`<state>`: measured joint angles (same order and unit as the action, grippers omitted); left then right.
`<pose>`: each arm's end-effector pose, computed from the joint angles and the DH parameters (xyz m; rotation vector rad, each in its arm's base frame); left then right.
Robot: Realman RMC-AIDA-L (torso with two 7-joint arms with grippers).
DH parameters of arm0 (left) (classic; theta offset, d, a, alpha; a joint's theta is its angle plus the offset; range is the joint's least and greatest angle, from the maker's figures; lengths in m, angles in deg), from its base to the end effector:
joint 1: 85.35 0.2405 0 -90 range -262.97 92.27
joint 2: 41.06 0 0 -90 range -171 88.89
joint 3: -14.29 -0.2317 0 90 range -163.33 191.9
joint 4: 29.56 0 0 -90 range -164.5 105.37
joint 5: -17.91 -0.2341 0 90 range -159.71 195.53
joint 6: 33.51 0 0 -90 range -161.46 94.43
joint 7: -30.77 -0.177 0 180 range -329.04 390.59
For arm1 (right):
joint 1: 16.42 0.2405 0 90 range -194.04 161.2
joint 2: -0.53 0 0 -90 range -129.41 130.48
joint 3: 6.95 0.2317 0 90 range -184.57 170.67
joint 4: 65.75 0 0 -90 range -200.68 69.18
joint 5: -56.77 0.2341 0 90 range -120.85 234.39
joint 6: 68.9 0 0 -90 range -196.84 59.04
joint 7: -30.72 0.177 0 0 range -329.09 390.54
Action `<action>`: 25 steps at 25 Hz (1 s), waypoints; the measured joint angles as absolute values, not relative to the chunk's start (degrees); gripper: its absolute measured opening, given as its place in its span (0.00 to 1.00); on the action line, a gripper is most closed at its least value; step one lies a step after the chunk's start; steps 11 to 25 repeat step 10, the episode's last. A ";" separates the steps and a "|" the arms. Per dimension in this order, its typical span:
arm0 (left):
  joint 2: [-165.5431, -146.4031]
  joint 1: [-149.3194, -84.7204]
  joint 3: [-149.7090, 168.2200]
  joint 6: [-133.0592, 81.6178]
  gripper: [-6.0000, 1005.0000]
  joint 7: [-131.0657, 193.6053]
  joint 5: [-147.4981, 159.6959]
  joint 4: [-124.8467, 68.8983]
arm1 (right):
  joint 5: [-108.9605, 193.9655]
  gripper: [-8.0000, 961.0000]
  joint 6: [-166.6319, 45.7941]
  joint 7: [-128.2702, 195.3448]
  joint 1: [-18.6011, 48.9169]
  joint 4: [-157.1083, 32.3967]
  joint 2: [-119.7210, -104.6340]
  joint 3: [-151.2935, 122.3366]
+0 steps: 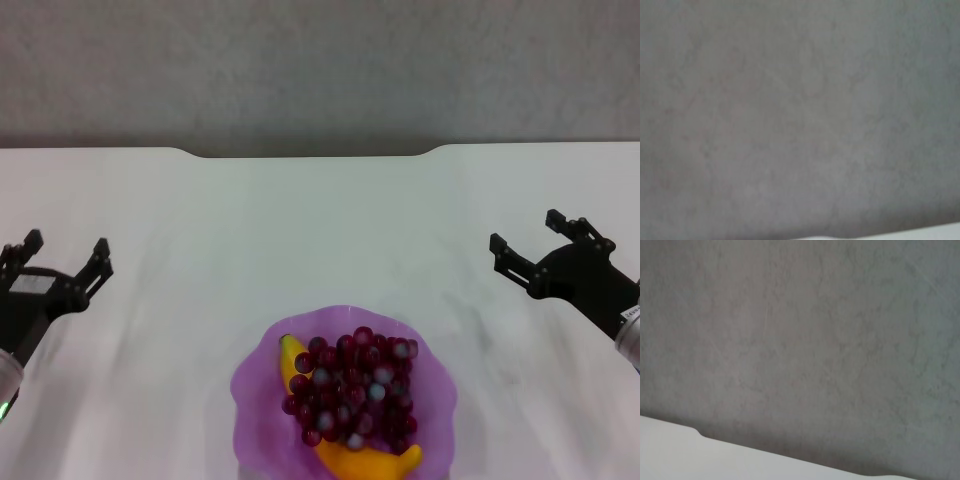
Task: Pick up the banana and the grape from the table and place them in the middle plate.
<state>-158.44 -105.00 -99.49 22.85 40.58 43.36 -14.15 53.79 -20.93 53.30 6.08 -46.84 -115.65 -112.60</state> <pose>-0.3440 0.3604 -0.0231 -1.6768 -0.6040 -0.5735 0.3173 0.3780 -0.0538 -1.9728 0.5794 0.5351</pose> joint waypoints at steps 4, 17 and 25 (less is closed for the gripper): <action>-158.51 -105.05 -99.17 21.37 0.88 41.52 43.97 -15.66 | 53.85 0.93 -20.91 53.39 6.01 -46.72 -115.65 -112.60; -158.38 -105.95 -99.04 18.71 0.88 41.60 45.19 -16.08 | 53.88 0.93 -20.91 53.37 5.99 -46.73 -115.65 -112.45; -158.38 -105.95 -99.04 18.71 0.88 41.60 45.19 -16.08 | 53.88 0.93 -20.91 53.37 5.99 -46.73 -115.65 -112.45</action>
